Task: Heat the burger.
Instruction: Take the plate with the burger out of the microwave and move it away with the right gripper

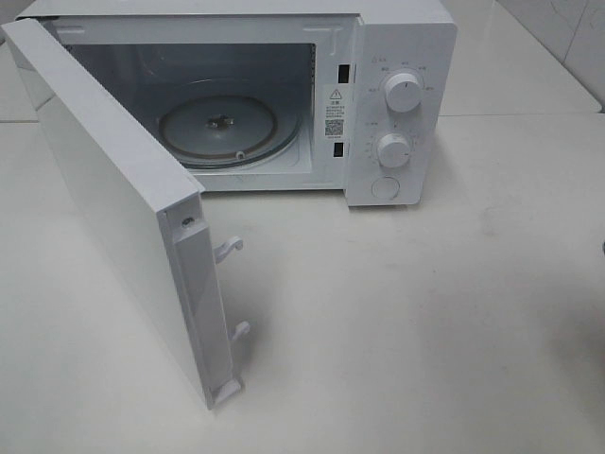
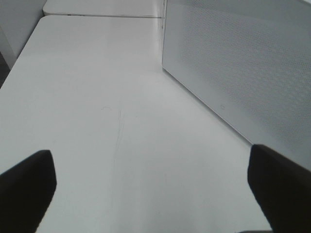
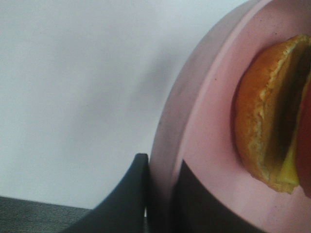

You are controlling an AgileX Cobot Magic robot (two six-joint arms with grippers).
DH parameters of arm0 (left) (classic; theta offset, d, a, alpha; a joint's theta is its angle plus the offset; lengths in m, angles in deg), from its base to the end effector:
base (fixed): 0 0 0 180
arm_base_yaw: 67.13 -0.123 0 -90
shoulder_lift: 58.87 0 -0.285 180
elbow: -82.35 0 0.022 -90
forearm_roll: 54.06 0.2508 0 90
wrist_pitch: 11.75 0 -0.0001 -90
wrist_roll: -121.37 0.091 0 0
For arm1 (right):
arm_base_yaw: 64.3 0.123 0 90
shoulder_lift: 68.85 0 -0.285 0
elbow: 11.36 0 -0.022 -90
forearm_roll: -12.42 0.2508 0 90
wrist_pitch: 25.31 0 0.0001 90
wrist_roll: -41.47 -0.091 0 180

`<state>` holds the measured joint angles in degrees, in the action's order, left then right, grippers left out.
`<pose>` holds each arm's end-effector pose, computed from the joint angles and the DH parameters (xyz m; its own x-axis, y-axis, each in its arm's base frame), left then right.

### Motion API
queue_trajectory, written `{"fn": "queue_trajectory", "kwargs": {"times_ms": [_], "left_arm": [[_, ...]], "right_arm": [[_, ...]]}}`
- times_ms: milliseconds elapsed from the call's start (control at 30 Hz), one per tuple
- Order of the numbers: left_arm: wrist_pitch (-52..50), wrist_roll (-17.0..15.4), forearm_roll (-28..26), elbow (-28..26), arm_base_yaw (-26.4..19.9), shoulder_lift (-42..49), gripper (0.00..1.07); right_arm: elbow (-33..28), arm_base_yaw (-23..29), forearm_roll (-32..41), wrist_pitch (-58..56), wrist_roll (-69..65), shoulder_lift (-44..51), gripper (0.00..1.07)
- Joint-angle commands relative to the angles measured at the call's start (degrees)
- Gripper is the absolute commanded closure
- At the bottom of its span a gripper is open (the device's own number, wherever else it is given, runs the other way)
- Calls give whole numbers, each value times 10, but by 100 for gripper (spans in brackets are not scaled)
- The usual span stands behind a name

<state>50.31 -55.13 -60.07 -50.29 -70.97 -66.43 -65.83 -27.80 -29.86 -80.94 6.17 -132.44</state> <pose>-0.0085 -0.0090 0.2816 -0.4504 -0.0185 -0.8926 0.0210 0.9993 -0.0312 0.1298 0.0331 0.2065 -0.8237 -0.4632 -0.3270 -0.2677 0.8261 -0.4959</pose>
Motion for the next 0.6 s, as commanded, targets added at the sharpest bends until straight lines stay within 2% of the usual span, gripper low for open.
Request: {"fn": "queue_trajectory", "kwargs": {"times_ms": [33, 267, 300, 367, 467, 600], "left_arm": [[-6, -2, -2, 2, 0, 3, 7], [-6, -2, -2, 2, 0, 3, 7], [-6, -2, -2, 2, 0, 3, 7], [-6, -2, -2, 2, 0, 3, 7], [-6, -2, -2, 2, 0, 3, 7], [-6, -2, -2, 2, 0, 3, 7]], "right_arm": [[17, -2, -52, -6, -57, -38, 107], [56, -2, -73, 2, -203, -180, 107], [56, -2, -73, 2, -203, -180, 107], [67, -2, -83, 25, -244, -250, 107], [69, -2, -85, 32, -252, -268, 107], [85, -2, -97, 72, -295, -344, 106]]}}
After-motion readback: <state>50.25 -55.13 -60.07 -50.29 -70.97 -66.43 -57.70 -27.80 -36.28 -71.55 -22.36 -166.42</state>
